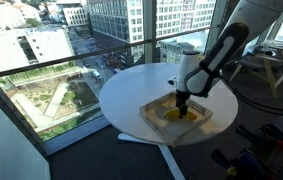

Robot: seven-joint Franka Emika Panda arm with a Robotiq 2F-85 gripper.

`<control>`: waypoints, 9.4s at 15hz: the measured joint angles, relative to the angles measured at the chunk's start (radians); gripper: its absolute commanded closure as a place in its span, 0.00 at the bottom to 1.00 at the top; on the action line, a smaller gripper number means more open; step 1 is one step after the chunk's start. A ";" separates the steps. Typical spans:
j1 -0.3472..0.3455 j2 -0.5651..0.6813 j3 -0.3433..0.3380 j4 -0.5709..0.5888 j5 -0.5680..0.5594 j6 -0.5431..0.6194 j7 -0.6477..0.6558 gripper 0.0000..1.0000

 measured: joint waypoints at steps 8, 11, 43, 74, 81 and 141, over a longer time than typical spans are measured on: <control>0.000 0.011 0.000 0.000 0.000 0.000 0.000 0.00; -0.001 0.017 0.000 0.000 0.000 0.000 0.000 0.00; -0.030 -0.044 0.035 0.001 0.000 -0.099 0.000 0.84; 0.054 -0.359 0.013 -0.112 0.000 -0.307 0.054 0.84; 0.058 -0.410 0.007 -0.149 0.002 -0.326 0.136 0.84; -0.090 -0.571 -0.268 -0.270 0.062 -0.331 0.466 0.84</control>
